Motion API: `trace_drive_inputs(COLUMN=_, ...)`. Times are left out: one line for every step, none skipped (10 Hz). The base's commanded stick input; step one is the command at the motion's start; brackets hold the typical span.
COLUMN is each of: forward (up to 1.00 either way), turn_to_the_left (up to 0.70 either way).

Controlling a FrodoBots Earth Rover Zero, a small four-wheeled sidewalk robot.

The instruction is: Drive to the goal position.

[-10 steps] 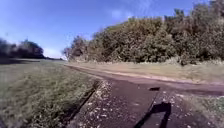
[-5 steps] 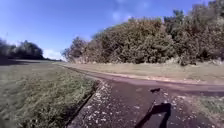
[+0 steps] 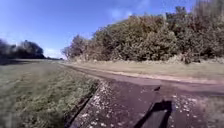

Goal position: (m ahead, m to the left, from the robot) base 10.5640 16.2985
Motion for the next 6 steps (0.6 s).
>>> trace_drive_inputs(forward=0.85, turn_to_the_left=0.00)
trace_drive_inputs(forward=0.85, turn_to_the_left=0.00)
trace_drive_inputs(forward=0.85, turn_to_the_left=0.00)
trace_drive_inputs(forward=0.85, turn_to_the_left=0.00)
trace_drive_inputs(forward=0.85, turn_to_the_left=0.00)
trace_drive_inputs(forward=0.85, turn_to_the_left=0.00)
